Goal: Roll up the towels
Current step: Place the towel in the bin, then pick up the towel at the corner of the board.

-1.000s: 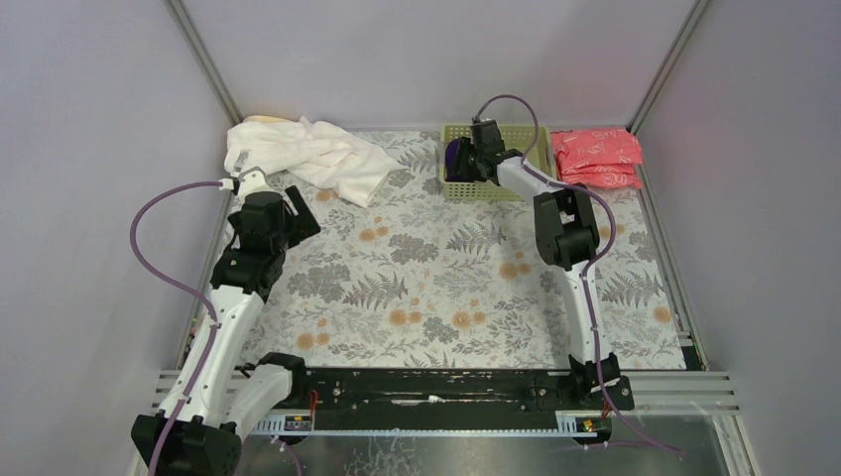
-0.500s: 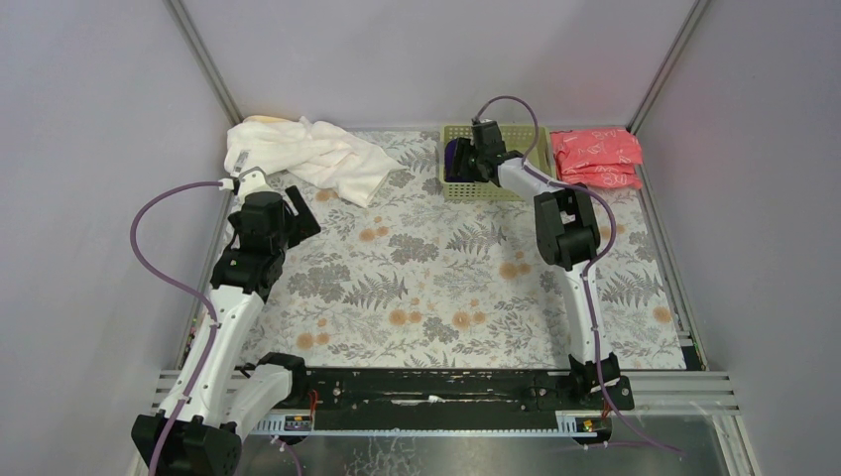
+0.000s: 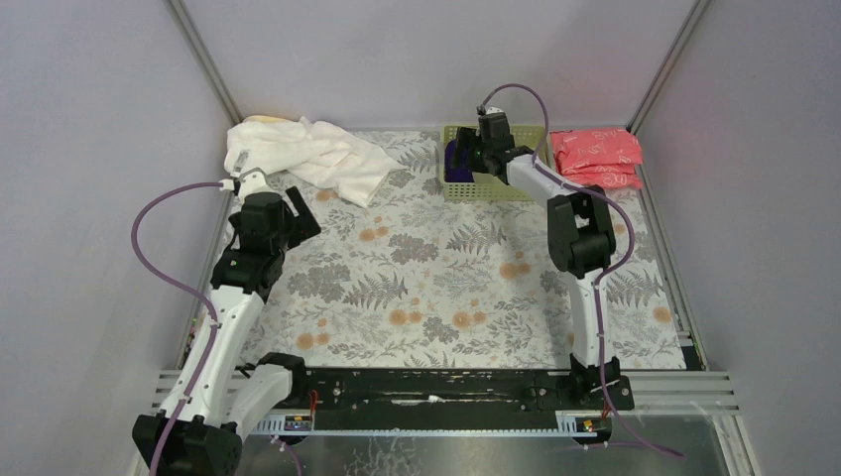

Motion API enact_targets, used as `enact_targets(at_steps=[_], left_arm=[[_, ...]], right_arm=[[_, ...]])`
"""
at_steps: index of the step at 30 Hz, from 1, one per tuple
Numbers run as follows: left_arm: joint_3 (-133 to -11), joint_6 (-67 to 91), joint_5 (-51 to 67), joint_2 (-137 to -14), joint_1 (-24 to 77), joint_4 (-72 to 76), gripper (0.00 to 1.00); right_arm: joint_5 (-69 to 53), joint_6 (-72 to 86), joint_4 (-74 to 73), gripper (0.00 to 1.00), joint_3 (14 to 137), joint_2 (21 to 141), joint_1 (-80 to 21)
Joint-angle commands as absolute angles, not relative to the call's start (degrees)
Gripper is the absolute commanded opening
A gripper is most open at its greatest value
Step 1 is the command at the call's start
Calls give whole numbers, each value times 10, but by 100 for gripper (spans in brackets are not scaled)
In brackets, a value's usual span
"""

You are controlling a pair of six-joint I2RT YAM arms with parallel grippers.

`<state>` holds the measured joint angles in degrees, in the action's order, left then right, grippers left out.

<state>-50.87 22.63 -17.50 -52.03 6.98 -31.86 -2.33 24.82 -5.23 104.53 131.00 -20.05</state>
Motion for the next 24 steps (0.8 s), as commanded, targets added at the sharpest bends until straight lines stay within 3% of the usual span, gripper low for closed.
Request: enact_targets(at_steps=[1, 7, 21, 24], left_arm=[[-507, 221, -150, -525, 65, -309, 90], [-549, 240, -101, -593, 66, -329, 90], [-688, 358, -38, -864, 58, -269, 93], [-729, 377, -27, -934, 48, -241, 93]], right_arm=[[-1, 222, -30, 82, 1025, 1225, -198], [-11, 183, -35, 85, 918, 1097, -197], [-45, 210, 40, 100, 498, 668, -197], [-55, 222, 48, 99, 430, 601, -198]])
